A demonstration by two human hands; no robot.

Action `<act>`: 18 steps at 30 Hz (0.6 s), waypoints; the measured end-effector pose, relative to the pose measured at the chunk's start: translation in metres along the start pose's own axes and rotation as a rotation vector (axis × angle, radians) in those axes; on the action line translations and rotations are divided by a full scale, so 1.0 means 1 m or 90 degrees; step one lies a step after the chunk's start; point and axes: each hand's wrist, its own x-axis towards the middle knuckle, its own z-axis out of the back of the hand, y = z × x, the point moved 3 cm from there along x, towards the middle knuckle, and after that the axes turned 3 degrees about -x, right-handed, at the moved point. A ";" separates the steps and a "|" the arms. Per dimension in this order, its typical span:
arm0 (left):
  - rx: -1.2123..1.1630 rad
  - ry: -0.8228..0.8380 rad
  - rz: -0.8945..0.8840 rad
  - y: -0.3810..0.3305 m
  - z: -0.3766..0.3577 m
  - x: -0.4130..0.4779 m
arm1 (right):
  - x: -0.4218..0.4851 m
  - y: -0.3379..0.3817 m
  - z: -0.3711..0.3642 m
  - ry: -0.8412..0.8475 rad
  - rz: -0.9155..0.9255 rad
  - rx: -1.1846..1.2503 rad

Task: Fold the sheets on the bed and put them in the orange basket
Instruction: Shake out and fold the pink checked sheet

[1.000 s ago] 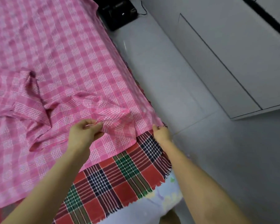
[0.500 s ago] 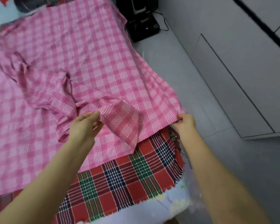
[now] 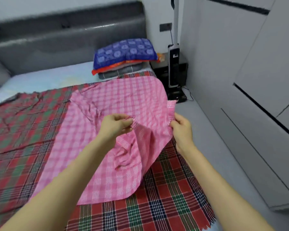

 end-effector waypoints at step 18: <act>-0.012 0.037 -0.020 -0.085 0.263 -0.149 | -0.251 0.108 -0.273 0.066 0.466 -0.272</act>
